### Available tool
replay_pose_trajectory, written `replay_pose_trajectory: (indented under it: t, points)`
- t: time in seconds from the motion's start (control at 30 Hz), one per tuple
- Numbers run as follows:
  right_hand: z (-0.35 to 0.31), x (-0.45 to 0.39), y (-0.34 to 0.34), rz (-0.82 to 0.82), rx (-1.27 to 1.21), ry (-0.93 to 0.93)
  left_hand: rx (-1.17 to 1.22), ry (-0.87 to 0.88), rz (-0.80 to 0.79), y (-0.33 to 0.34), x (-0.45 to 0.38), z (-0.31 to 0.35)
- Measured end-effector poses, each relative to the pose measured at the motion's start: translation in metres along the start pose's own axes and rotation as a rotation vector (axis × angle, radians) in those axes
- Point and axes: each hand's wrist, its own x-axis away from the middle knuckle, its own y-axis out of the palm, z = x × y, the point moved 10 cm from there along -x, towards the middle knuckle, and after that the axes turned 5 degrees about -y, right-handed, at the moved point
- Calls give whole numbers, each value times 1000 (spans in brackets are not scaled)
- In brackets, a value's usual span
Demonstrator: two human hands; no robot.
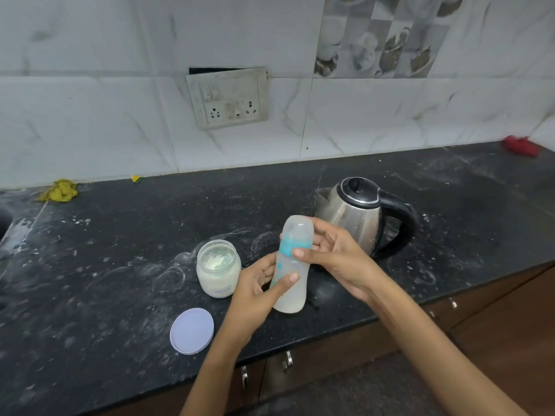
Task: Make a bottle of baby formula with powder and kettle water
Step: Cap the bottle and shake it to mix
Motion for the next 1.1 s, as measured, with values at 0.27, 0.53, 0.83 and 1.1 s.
replay_pose_trajectory:
  t: [0.27,0.53,0.83,1.1]
  points:
    - [9,18,-2,124,157,-2,180,-57,186,-14,-5,8]
    - [-4,20,-3,256,426,-155,49,-83,205,-10,-9,29]
    - [-31,31,3,398,887,-312,-265,80,452,-30,-13,64]
    - [-28,26,-3,299,672,-281,-14,16,226,-25,-24,58]
